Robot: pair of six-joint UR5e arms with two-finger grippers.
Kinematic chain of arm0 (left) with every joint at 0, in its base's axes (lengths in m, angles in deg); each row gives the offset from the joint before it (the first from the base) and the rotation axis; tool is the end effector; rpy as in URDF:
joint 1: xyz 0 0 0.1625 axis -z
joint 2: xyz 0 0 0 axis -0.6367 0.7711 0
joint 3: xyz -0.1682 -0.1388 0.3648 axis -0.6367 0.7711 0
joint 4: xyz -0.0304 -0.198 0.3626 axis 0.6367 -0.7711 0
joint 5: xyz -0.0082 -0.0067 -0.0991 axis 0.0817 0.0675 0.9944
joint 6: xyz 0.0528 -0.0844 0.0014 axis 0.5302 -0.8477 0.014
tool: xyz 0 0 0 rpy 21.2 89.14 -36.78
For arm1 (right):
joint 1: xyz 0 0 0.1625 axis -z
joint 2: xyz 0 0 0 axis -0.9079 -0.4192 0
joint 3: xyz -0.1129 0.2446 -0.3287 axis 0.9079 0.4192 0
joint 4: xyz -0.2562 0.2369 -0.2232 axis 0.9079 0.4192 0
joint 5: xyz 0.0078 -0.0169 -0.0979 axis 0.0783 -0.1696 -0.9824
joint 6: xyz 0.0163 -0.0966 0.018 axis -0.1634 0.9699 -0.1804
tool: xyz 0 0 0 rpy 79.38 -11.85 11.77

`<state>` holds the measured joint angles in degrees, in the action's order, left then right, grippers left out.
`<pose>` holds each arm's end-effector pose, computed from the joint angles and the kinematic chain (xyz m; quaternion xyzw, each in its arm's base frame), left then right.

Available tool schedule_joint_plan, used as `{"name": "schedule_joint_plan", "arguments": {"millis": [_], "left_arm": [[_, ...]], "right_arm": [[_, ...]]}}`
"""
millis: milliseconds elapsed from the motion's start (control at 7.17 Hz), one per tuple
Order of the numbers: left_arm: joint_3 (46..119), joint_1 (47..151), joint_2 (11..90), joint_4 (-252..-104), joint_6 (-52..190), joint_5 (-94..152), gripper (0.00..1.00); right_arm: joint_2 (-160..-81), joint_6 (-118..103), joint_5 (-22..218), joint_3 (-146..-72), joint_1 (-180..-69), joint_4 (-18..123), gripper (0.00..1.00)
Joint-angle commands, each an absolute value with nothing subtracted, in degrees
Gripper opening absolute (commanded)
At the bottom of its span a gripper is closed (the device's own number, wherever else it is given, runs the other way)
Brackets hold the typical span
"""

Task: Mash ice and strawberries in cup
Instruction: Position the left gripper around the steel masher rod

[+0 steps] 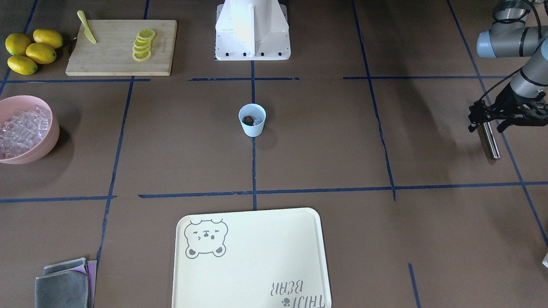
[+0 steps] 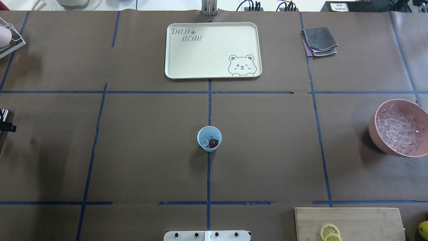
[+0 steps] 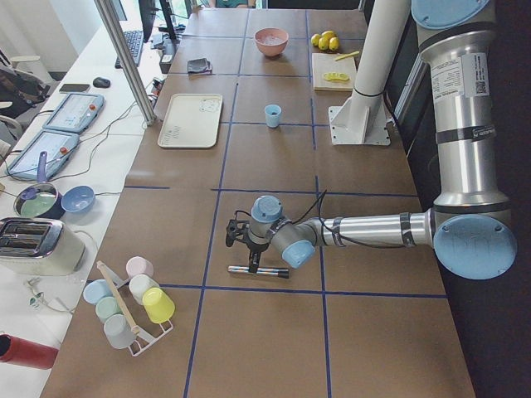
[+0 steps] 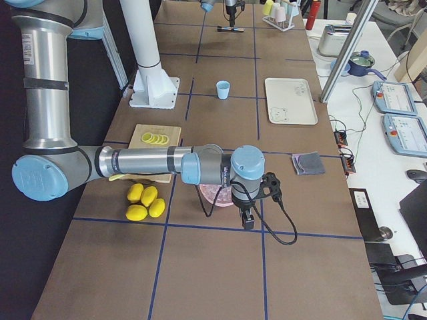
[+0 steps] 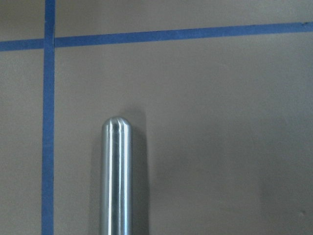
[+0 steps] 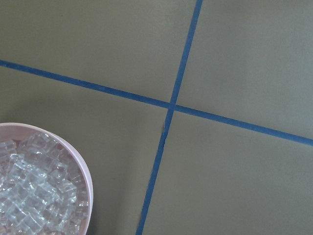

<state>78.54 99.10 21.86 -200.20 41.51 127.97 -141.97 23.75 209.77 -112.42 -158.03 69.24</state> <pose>0.1558 -0.4284 0.6732 0.0974 0.3804 -0.0113 0.9196 0.0868 -0.4792 0.6196 0.0731 -0.3737 -0.1007 0.9191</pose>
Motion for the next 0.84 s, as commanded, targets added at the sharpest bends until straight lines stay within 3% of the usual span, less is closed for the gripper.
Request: {"name": "schedule_joint_plan", "arguments": {"millis": [0,698], "left_arm": [[74.71,101.14,24.79,-200.02,43.38,127.97,1.00],[70.47,102.21,26.83,-200.37,45.34,128.24,1.00]], "right_arm": [[-141.97,23.75,209.77,-112.47,-158.03,69.24,0.99],[-141.88,23.57,209.77,-112.65,-158.03,69.24,0.99]]}}
